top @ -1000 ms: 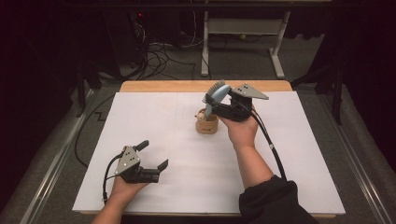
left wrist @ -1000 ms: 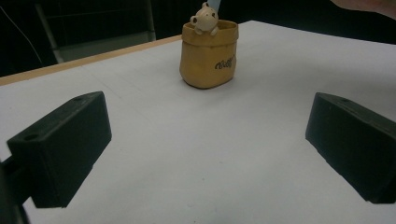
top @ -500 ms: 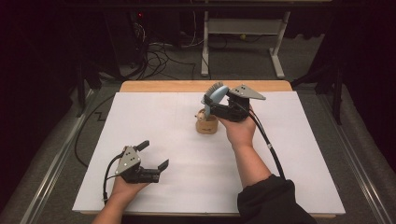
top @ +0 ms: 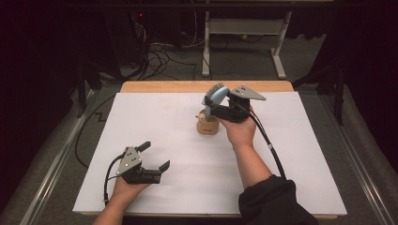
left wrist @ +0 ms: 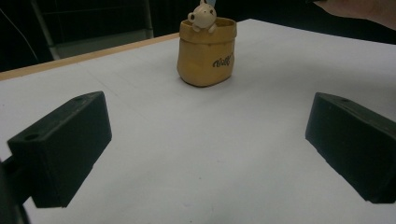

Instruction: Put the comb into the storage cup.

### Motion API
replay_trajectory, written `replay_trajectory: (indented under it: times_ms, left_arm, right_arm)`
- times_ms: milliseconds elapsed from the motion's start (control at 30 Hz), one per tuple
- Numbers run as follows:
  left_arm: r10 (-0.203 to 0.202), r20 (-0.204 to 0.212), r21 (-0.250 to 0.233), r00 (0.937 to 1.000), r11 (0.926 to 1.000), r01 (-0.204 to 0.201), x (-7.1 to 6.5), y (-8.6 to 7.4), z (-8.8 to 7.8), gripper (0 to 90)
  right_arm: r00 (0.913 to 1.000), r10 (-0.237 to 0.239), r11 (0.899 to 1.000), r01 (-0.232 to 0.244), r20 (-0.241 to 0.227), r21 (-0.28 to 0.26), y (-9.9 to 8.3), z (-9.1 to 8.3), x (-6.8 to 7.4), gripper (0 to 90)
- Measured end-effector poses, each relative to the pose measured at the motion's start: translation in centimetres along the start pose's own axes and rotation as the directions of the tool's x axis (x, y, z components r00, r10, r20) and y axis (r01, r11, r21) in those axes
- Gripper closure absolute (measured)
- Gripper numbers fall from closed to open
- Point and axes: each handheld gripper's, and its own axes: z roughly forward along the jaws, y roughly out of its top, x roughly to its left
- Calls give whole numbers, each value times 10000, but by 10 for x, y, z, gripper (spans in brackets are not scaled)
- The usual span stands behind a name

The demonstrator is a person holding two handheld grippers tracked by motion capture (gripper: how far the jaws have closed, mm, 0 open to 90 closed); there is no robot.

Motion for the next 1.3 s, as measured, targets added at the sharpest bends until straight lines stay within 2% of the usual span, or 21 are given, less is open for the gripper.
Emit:
replay_trajectory:
  times_ms: [467,1300]
  left_arm:
    - [35,0,-25,10000,10000,-35,0,0,-1,14]
    - [87,-54,-77,9999,9999,-87,0,1,-2,16]
  right_arm:
    - [9995,309,9994,-311,98,143,1,-1,-5,206]
    - [9979,564,9972,-579,329,465,0,-8,-13,194]
